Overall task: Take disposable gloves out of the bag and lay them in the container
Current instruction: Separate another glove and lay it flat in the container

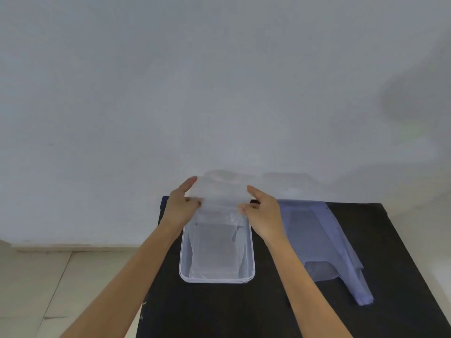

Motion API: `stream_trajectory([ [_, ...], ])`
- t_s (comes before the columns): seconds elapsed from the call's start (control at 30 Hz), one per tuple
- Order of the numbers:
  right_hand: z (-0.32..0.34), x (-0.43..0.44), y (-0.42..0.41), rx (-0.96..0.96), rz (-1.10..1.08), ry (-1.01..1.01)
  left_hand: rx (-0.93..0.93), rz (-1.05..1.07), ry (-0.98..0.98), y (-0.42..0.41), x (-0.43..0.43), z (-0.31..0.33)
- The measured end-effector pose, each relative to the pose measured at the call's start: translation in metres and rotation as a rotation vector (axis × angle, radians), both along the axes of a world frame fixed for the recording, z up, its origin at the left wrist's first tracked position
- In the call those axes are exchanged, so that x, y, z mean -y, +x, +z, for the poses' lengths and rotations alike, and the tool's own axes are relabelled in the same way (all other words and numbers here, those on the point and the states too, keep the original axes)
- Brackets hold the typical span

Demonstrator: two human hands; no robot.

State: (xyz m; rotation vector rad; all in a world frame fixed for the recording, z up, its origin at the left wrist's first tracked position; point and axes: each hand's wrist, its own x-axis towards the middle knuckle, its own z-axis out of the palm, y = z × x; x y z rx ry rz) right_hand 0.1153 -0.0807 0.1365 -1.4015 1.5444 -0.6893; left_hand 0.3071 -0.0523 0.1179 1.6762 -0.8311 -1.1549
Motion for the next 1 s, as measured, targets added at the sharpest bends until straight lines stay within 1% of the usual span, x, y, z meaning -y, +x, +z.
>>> stream_trajectory([
  [0.07,-0.007,-0.007,0.0,-0.026,0.023,-0.011,0.165,-0.072,-0.041,-0.001,-0.004,-0.008],
  [0.2,-0.029,-0.02,0.001,-0.133,0.107,0.007,0.352,-0.218,-0.022,-0.011,-0.022,-0.031],
  [0.33,-0.041,-0.031,0.004,-0.21,0.179,0.062,0.489,-0.374,0.064,-0.022,-0.032,-0.042],
  [0.5,-0.056,-0.037,0.003,-0.26,0.223,0.124,0.639,-0.448,0.219,-0.033,-0.033,-0.059],
  [0.63,-0.072,-0.038,0.006,-0.309,0.239,0.163,0.695,-0.435,0.278,-0.04,-0.035,-0.072],
  [0.8,-0.087,-0.037,0.011,-0.394,0.27,0.209,0.73,-0.491,0.373,-0.045,-0.036,-0.079],
  [1.0,-0.097,-0.042,0.012,-0.436,0.301,0.249,0.799,-0.498,0.434,-0.046,-0.037,-0.085],
])
